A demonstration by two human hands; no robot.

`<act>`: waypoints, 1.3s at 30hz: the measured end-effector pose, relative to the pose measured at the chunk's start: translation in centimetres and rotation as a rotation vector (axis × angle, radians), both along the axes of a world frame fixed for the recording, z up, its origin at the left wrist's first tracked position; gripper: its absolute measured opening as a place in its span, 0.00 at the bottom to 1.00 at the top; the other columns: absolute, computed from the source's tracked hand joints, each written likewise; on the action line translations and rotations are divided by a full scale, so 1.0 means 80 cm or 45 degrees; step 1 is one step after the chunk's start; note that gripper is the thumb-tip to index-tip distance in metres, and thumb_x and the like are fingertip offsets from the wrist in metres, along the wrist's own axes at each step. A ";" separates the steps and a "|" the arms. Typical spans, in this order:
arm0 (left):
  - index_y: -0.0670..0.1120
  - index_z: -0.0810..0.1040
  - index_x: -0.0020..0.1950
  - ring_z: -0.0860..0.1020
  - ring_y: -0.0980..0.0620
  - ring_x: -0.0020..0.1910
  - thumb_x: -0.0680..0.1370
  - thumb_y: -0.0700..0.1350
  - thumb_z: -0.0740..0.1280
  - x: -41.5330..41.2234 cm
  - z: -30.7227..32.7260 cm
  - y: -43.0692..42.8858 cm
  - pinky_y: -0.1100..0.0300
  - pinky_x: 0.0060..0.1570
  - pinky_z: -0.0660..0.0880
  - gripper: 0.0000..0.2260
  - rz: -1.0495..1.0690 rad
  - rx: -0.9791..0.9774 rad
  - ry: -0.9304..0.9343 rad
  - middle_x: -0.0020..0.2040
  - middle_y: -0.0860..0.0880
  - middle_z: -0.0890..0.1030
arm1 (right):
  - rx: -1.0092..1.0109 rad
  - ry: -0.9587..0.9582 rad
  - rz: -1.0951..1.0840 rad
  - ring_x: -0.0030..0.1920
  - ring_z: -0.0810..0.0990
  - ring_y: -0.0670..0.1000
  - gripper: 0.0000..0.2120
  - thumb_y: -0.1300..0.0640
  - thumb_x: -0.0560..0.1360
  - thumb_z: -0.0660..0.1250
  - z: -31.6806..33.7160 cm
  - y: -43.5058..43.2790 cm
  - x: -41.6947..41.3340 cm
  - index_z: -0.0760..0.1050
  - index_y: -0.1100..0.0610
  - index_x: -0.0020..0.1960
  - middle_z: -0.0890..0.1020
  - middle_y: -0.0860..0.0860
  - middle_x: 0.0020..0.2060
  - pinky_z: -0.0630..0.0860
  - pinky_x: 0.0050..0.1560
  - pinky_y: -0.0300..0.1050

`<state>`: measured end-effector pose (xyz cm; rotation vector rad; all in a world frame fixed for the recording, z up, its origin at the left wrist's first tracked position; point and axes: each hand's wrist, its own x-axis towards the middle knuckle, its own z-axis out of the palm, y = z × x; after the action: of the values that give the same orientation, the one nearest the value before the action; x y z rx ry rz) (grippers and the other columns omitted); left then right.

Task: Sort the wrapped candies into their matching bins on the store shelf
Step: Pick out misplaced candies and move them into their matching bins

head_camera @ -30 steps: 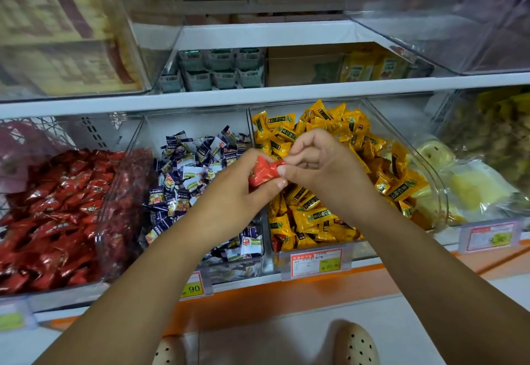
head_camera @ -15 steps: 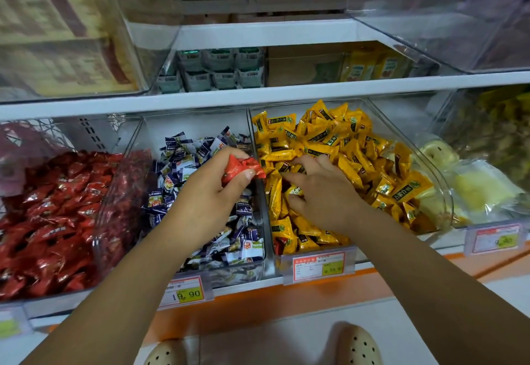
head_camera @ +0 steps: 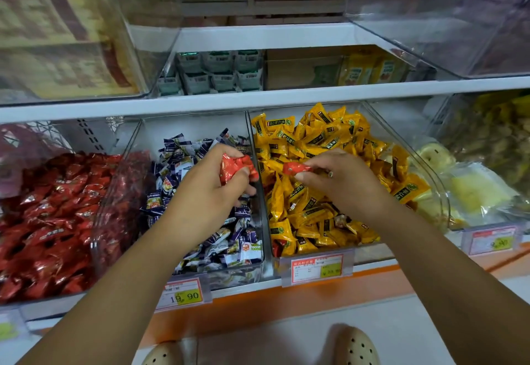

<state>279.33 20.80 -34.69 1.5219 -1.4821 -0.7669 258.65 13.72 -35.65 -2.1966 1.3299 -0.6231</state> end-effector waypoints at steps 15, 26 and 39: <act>0.54 0.76 0.53 0.73 0.63 0.27 0.79 0.50 0.64 -0.006 -0.004 -0.007 0.66 0.31 0.69 0.04 0.053 -0.013 0.019 0.31 0.54 0.76 | 0.135 0.023 0.130 0.53 0.74 0.40 0.19 0.46 0.75 0.67 0.004 0.004 0.020 0.71 0.42 0.65 0.72 0.38 0.53 0.71 0.41 0.28; 0.57 0.75 0.49 0.71 0.61 0.25 0.80 0.49 0.62 -0.002 -0.007 -0.007 0.56 0.33 0.68 0.04 0.057 0.023 0.033 0.34 0.48 0.80 | -0.080 0.125 0.170 0.49 0.74 0.46 0.19 0.57 0.73 0.73 -0.032 0.009 0.050 0.76 0.58 0.62 0.71 0.48 0.62 0.72 0.54 0.38; 0.59 0.75 0.50 0.72 0.51 0.31 0.80 0.53 0.61 0.002 -0.003 -0.005 0.55 0.35 0.69 0.03 0.124 0.025 0.073 0.34 0.51 0.81 | -0.541 0.296 -0.447 0.66 0.66 0.53 0.22 0.50 0.73 0.71 0.017 -0.016 -0.012 0.73 0.51 0.65 0.74 0.50 0.63 0.63 0.66 0.47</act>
<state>279.51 20.37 -34.93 1.5619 -1.3519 -0.7637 257.71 12.45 -34.30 -2.4415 1.8742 -0.8670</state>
